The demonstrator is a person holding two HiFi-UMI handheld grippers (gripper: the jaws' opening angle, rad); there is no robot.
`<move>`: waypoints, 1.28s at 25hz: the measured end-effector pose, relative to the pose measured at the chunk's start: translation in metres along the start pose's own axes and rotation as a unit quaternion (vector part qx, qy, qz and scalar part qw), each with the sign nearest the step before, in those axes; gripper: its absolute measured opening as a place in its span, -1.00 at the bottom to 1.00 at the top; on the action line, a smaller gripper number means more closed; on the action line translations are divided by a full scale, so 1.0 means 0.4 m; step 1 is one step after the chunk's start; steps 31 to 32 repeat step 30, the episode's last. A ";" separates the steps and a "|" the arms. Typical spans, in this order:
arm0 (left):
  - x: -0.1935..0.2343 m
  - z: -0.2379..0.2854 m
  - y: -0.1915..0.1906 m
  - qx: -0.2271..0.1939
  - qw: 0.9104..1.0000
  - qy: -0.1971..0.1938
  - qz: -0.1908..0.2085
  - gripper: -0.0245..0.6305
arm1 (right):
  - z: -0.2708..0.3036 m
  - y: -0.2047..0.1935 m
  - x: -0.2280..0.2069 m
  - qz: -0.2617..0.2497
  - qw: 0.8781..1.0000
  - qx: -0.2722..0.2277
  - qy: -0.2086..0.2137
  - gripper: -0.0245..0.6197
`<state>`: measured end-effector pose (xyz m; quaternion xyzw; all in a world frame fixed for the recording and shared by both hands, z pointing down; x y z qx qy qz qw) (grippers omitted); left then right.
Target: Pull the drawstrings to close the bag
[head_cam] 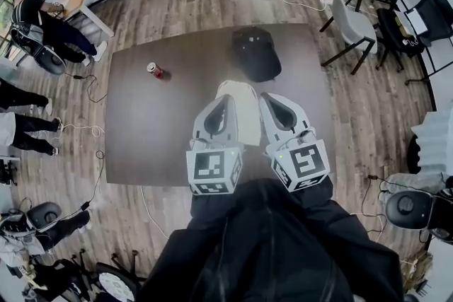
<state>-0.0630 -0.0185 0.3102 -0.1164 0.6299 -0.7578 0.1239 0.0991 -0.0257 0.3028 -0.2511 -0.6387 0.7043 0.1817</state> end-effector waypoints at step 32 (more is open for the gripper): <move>-0.059 -0.011 0.035 -0.013 1.000 -0.005 0.028 -0.83 | -0.049 0.043 -0.014 -0.020 0.999 -0.030 -0.001 -0.85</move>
Point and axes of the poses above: the fingertips, and each gripper's own axes: z forward along the fingers, x to its left, y out of its top, the point moved 10 cm from there along -z, backward along the fingers, and after that the axes turned 4 degrees about z, right-handed, at the moved point
